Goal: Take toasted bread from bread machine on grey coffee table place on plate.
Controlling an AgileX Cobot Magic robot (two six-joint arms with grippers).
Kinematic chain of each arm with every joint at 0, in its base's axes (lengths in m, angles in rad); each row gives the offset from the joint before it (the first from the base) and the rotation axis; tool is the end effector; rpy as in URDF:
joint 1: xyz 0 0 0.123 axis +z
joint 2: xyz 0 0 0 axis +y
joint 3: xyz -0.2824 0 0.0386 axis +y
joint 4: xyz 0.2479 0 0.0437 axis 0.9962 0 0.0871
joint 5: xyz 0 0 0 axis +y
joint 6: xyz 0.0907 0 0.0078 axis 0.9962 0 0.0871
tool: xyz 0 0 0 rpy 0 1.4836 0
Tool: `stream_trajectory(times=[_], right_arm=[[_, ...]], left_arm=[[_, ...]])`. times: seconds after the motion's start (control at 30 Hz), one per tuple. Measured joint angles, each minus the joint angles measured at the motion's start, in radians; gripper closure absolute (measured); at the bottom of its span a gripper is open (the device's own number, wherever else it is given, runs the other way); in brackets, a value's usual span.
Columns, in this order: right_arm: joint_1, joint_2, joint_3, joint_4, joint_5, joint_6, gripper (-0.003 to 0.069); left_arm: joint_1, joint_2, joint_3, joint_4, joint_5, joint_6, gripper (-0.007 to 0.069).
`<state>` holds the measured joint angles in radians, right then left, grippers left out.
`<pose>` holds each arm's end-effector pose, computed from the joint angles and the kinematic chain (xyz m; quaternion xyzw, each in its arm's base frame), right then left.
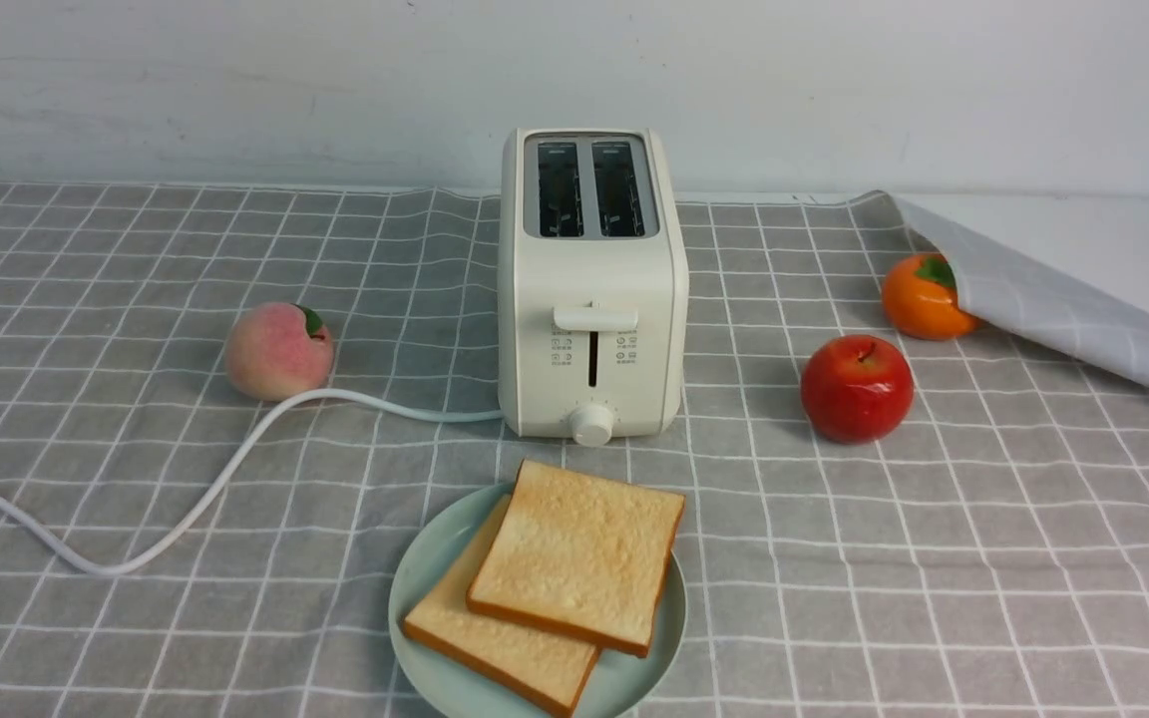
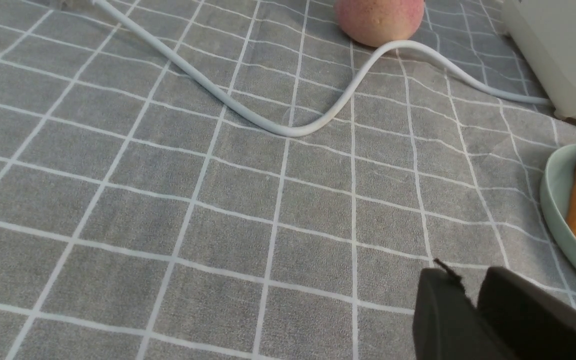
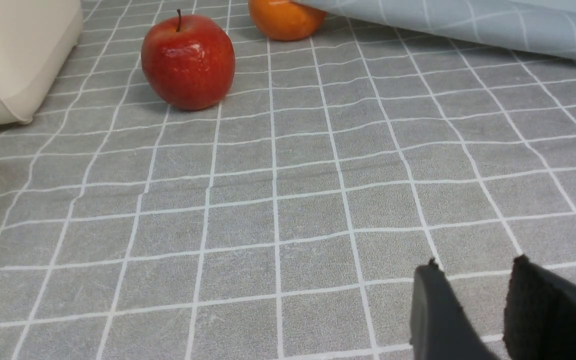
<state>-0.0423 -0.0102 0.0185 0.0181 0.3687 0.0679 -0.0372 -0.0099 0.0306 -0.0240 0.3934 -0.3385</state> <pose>0.0527 -0.0016 0.1742 0.0490 0.8003 0.0153 0.5974 0.0521 -0.0028 0.1680 -0.1282 0.8025 -0.1188 0.5704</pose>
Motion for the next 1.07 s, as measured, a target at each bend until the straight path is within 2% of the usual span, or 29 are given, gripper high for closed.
stream_trajectory(times=[1.07], right_arm=[[0.000,0.000,0.000,0.000,0.000,0.000,0.0420]], left_arm=[[0.000,0.000,0.000,0.000,0.000,0.000,0.0486]])
